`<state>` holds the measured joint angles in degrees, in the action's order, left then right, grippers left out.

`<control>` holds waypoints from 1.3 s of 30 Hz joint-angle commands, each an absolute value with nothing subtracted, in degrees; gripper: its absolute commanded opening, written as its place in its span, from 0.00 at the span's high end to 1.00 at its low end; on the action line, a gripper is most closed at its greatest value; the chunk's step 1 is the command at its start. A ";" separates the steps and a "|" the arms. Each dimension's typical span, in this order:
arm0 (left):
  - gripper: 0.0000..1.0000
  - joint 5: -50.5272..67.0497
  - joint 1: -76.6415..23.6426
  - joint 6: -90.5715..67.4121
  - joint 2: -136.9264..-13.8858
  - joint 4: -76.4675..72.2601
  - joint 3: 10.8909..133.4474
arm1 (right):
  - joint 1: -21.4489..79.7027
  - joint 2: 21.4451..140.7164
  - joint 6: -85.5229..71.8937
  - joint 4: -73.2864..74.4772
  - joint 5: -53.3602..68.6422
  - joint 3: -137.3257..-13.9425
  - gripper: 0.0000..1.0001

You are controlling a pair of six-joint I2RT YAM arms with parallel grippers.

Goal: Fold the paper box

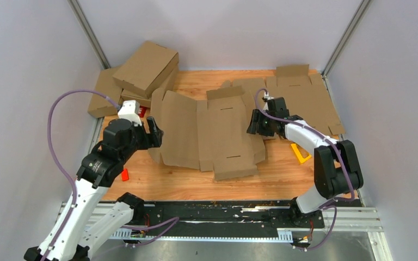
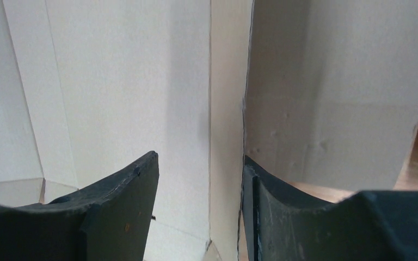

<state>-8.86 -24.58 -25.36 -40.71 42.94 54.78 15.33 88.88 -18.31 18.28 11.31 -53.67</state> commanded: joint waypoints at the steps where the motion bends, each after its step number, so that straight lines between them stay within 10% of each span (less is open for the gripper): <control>1: 0.14 -15.50 -22.76 -22.79 -45.87 46.06 57.97 | 15.99 91.82 -17.49 17.60 9.11 -58.71 0.45; 16: 0.17 0.77 -8.05 -22.41 -65.36 32.59 55.12 | 18.16 102.80 -16.15 20.90 4.05 -68.33 0.52; 27: 1.00 13.70 -11.07 -23.54 -64.57 25.65 52.39 | 20.83 99.50 -14.67 20.67 1.69 -67.26 0.90; 39: 1.00 15.09 -20.45 -24.81 -45.71 16.01 49.64 | 24.39 78.16 -14.35 7.42 -1.04 -55.76 0.89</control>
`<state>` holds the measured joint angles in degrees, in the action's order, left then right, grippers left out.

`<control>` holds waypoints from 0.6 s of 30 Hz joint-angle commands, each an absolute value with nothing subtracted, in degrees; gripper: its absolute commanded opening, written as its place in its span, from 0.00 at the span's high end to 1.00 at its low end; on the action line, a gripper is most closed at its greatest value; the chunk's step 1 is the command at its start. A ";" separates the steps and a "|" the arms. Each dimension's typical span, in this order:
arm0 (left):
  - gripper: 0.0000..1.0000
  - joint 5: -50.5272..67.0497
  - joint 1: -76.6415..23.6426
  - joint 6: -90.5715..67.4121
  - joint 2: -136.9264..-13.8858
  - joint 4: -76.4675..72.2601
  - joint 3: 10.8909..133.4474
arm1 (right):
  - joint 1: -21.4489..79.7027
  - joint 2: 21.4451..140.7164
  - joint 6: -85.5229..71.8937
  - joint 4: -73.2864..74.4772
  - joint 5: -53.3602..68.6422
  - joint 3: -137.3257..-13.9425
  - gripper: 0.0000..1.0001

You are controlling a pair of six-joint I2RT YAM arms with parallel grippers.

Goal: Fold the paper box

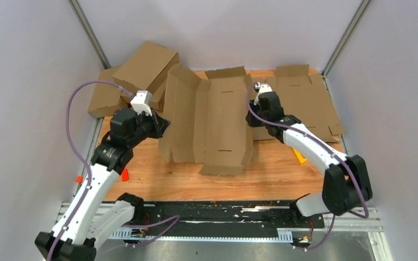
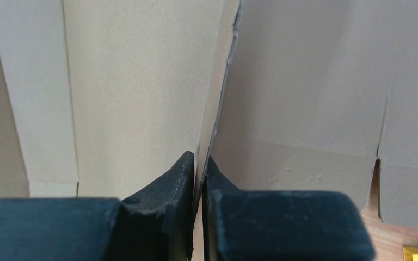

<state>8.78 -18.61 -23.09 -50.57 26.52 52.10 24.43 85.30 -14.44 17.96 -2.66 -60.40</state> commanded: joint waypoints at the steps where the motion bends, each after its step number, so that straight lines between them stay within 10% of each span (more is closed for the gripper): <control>1: 1.00 16.21 -21.52 -25.48 -44.12 13.17 47.72 | 24.41 76.51 -14.33 5.65 -0.90 -54.15 0.88; 10: 1.00 12.77 -27.46 -26.50 -36.36 -1.35 35.84 | 24.72 71.81 -16.54 1.15 -7.05 -43.52 0.70; 18: 1.00 10.66 -28.45 -26.61 -31.43 2.51 29.96 | 25.66 70.95 -18.07 0.66 -11.70 -39.60 0.73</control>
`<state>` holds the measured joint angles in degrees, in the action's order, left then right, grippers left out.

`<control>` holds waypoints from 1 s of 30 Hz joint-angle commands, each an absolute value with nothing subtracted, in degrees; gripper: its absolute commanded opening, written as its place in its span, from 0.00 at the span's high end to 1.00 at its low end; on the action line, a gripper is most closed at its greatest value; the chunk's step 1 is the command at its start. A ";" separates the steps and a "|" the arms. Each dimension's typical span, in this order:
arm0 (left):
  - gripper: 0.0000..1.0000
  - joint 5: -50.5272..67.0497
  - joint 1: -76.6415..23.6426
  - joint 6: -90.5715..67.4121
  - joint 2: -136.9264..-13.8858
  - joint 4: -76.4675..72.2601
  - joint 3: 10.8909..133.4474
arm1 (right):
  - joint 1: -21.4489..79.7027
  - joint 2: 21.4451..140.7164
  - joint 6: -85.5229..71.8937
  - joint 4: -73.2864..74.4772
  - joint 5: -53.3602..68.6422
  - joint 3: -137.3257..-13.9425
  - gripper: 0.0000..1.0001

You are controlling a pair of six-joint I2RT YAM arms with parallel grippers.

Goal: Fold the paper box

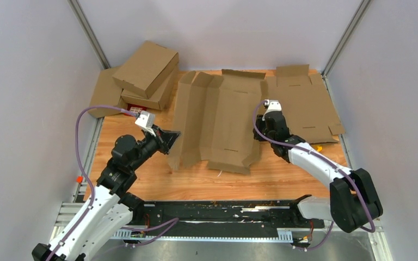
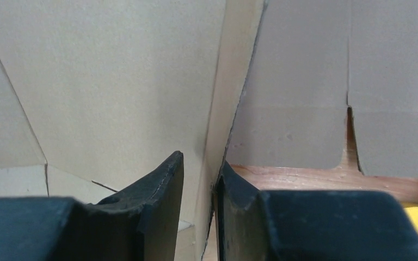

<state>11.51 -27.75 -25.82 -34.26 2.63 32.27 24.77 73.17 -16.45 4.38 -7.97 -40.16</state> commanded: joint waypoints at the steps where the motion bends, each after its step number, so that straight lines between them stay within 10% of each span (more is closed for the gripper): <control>1: 1.00 10.59 -28.51 -27.17 -30.13 2.32 29.16 | 26.09 70.34 -17.91 0.49 -12.71 -38.96 0.74; 30: 1.00 13.27 -37.74 -24.71 -47.93 -18.45 38.71 | 32.22 52.88 -13.27 -28.72 -39.50 -20.02 0.86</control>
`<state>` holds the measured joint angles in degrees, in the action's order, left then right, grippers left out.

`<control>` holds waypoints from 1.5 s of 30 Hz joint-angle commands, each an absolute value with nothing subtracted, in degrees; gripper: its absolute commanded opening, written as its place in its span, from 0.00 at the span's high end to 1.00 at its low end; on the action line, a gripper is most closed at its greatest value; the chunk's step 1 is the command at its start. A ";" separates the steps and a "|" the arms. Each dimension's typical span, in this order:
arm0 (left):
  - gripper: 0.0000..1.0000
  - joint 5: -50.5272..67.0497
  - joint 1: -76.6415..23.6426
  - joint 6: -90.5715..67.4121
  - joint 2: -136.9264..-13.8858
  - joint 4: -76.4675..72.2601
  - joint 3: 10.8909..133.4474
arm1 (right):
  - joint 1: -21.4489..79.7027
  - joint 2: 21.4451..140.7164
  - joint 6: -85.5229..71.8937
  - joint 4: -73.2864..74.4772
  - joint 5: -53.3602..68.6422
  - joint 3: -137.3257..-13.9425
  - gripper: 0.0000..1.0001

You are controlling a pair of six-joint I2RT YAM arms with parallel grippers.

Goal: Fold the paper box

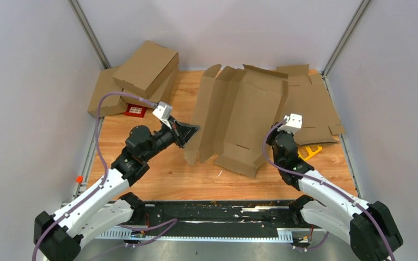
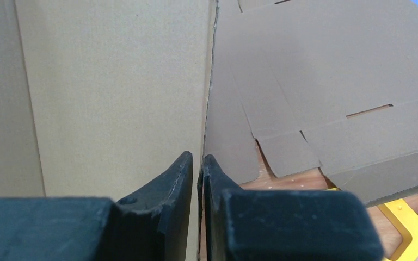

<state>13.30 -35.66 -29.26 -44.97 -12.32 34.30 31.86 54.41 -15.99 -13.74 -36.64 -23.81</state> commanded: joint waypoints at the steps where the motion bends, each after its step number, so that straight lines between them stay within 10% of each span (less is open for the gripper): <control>1: 1.00 12.50 -38.42 -23.14 -48.63 -18.99 38.83 | 32.25 53.26 -12.26 -31.42 -40.23 -19.33 0.86; 10: 1.00 5.64 -40.16 -15.59 -50.14 -36.47 24.46 | 33.42 62.44 -8.82 -36.62 -40.38 -20.20 0.83; 37: 1.00 -25.92 -40.61 -11.97 -35.73 -18.54 15.35 | 33.19 67.60 -13.45 -30.56 -52.31 -20.20 0.84; 45: 1.00 -13.79 -40.61 -8.86 -38.89 -26.58 13.67 | 33.22 65.45 -11.69 -31.99 -49.28 -19.53 0.86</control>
<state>-19.62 -40.42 -11.77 -35.86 -21.96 12.93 33.21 67.13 -12.25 -29.54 -49.36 -19.53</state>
